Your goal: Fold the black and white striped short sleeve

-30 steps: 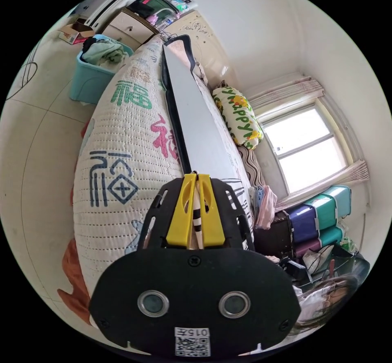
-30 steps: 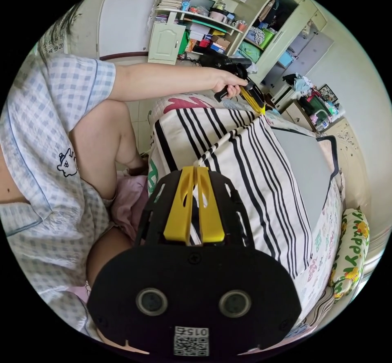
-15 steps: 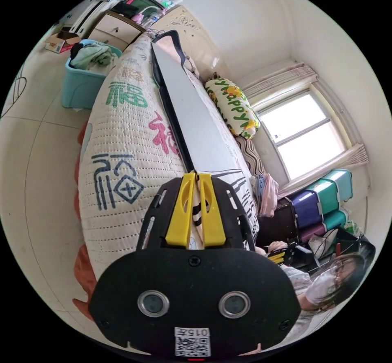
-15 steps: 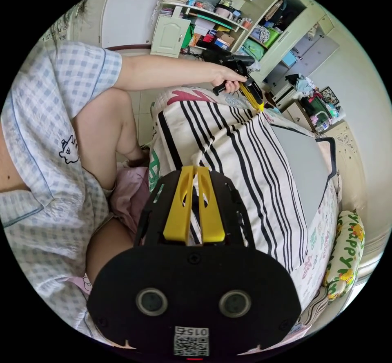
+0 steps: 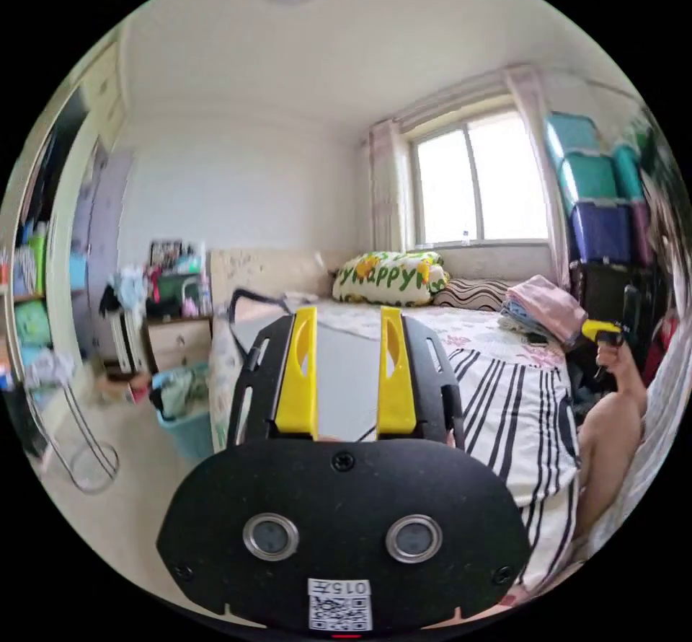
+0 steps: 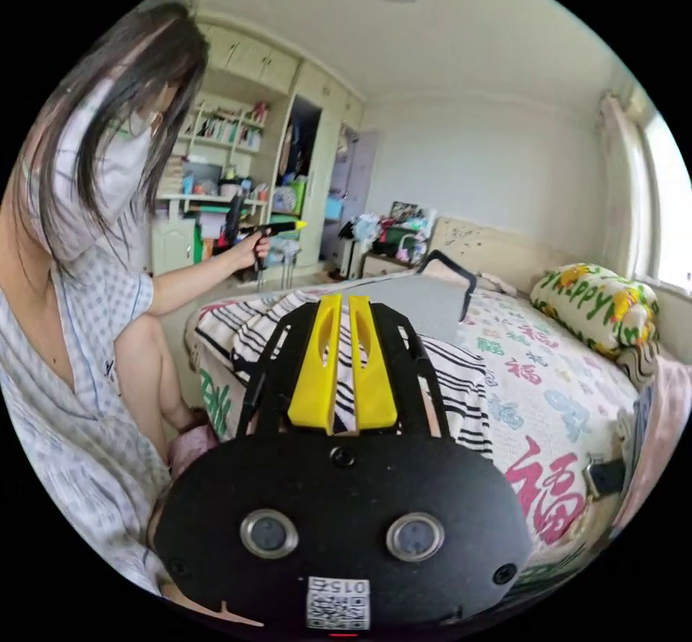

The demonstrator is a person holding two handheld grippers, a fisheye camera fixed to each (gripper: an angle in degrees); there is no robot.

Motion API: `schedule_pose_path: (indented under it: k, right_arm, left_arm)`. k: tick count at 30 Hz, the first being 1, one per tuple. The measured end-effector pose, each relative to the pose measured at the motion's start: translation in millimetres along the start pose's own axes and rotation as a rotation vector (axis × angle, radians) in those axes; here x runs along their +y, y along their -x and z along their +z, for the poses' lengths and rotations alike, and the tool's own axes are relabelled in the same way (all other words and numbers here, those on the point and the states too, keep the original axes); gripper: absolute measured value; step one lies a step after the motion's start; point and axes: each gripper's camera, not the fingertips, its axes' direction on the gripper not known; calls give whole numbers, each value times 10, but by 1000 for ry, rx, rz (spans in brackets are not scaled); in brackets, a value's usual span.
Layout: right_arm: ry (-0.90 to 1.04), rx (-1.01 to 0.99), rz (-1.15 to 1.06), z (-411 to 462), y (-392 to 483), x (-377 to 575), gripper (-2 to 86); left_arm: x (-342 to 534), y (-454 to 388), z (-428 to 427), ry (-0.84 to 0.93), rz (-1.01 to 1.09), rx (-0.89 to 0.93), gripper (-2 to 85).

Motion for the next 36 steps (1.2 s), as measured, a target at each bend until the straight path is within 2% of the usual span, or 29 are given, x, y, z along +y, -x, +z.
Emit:
schedule_pose_path:
  k: [3,4,6,10,13,18,24,27,30,34,36]
  right_arm:
    - [-147,145,162,-312,-272,468,38]
    - [-162,174,197,-358,-326,562,41]
    - [-163,249,302,-483,-543,885,49]
    - [-59,274,337,-505,-801,1198,68]
    - [5,323,351,-486,-971,1356,81]
    - [177,374,554,-396,-1408,1618,104]
    - [182,277,633,-363,-1630,1825,91]
    - [186,268,614,-305,-1674,1801,78]
    - [180,243,604,-245,-1735,1770,47]
    - [159,228,573,-225,-1783,1779,12]
    - [130,203,593,-263,-1828,1804,2]
  left_arm:
    - [24,-818,119,-161,169,28,119]
    - [16,-959,173,-162,191,49,120]
    - [-60,-1433,466,-89,208,138,123]
    - [-148,-1986,1000,14,208,309,121]
    - [-262,-2463,1625,153,268,332,123]
    - [-415,-3119,3137,550,238,406,130]
    - [-137,-3458,4566,839,133,374,122]
    - [76,-3480,5093,975,45,419,128]
    - [262,-3492,5436,1109,49,390,124]
    - [276,-3413,5529,1119,64,387,75]
    - [244,-3313,5534,1104,54,443,34]
